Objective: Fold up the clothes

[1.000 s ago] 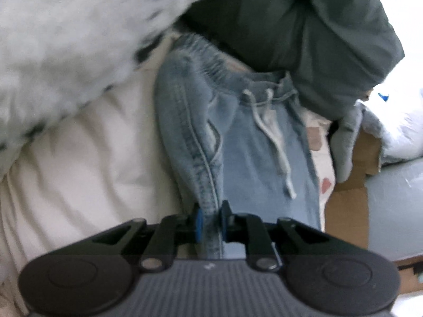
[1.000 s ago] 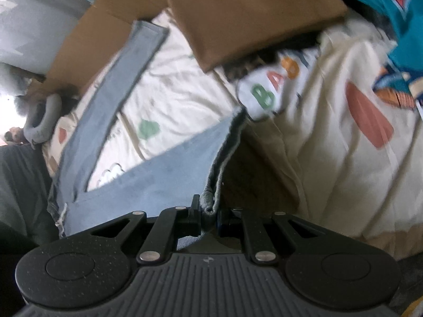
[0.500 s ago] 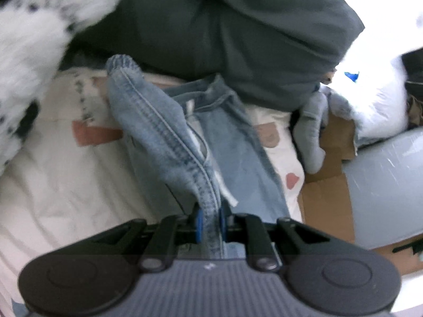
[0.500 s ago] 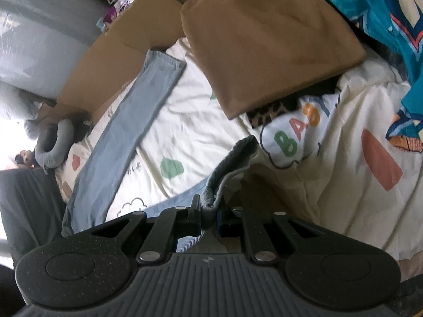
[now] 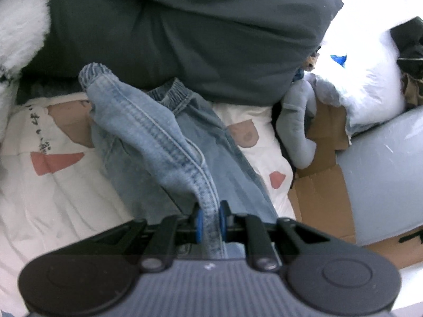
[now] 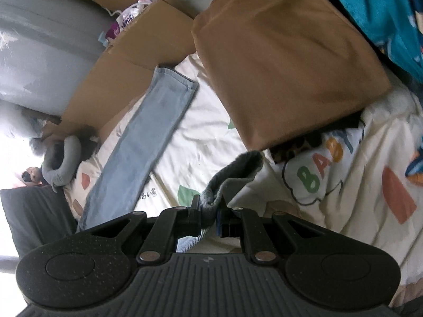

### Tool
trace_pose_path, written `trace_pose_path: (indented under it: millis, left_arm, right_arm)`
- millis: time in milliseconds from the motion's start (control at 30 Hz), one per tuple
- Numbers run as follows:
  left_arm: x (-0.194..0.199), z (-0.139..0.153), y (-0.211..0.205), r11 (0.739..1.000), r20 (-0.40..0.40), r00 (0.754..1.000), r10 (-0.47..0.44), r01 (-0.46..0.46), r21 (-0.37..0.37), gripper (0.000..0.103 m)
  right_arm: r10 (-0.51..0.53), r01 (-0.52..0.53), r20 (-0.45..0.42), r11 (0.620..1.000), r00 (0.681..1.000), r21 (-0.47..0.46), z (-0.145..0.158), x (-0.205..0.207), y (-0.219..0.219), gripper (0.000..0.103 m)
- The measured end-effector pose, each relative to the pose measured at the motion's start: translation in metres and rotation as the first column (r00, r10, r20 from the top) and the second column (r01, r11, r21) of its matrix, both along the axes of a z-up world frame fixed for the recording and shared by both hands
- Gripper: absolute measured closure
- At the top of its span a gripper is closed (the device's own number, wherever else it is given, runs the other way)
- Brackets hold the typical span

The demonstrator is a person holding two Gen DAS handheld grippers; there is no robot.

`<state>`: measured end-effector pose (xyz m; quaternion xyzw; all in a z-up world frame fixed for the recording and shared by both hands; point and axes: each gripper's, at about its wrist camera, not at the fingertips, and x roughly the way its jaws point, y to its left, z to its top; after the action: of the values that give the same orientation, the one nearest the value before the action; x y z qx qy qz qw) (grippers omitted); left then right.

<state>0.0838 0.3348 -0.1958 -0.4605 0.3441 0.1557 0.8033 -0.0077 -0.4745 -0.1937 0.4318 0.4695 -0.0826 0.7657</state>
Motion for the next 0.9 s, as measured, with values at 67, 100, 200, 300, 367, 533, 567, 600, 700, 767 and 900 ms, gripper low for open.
trace_pose_path:
  millis: [67,100,200,300,367,533,567,600,700,767,900]
  left_arm:
    - [0.007,0.002,-0.003,1.000,-0.007,1.000,0.006,-0.006,0.007,0.090]
    - [0.011,0.003,-0.004,1.000,-0.008,1.000,0.008,-0.008,0.010,0.090]
    - [0.022,0.003,-0.004,1.000,-0.007,1.000,0.000,0.000,0.022,0.090]
    - [0.037,0.001,-0.006,1.000,-0.007,1.000,-0.009,0.009,0.022,0.090]
    - [0.046,-0.002,-0.008,1.000,-0.007,1.000,-0.014,0.014,0.021,0.090]
    - [0.072,-0.008,-0.010,0.999,-0.004,0.999,-0.034,0.034,0.020,0.092]
    - [0.078,-0.009,-0.010,0.999,-0.007,0.999,-0.035,0.035,0.019,0.093]
    - [0.083,-0.011,-0.010,0.999,-0.010,0.999,-0.036,0.037,0.018,0.094]
    - [0.098,-0.016,-0.010,0.998,-0.018,0.999,-0.048,0.048,0.033,0.094]
    - [0.108,-0.019,-0.011,0.997,-0.023,0.998,-0.057,0.058,0.044,0.095]
    - [0.128,-0.029,-0.011,0.996,-0.022,0.998,-0.063,0.064,0.055,0.096]
  right_arm:
    - [0.004,-0.004,-0.002,1.000,1.000,0.010,-0.001,0.010,-0.004,0.094]
    - [0.007,-0.007,-0.001,1.000,1.000,0.013,-0.002,0.016,-0.006,0.094]
    - [0.022,-0.022,0.003,1.000,1.000,0.015,-0.004,0.034,-0.010,0.094]
    - [0.033,-0.033,0.002,0.999,0.999,0.005,-0.006,0.052,-0.013,0.094]
    - [0.033,-0.033,0.002,0.999,0.999,0.000,-0.008,0.065,-0.015,0.094]
    - [0.021,-0.021,-0.018,1.000,1.000,-0.013,-0.018,0.096,-0.018,0.094]
    - [0.018,-0.018,-0.022,1.000,1.000,-0.019,-0.021,0.103,-0.018,0.094]
    - [0.015,-0.015,-0.024,1.000,1.000,-0.026,-0.023,0.109,-0.018,0.094]
    - [0.010,-0.011,-0.034,0.999,0.999,-0.032,-0.034,0.129,-0.020,0.094]
    - [0.013,-0.015,-0.038,0.999,0.999,-0.037,-0.041,0.143,-0.020,0.094]
    - [0.011,-0.014,-0.051,0.999,0.999,-0.042,-0.056,0.172,-0.021,0.094]
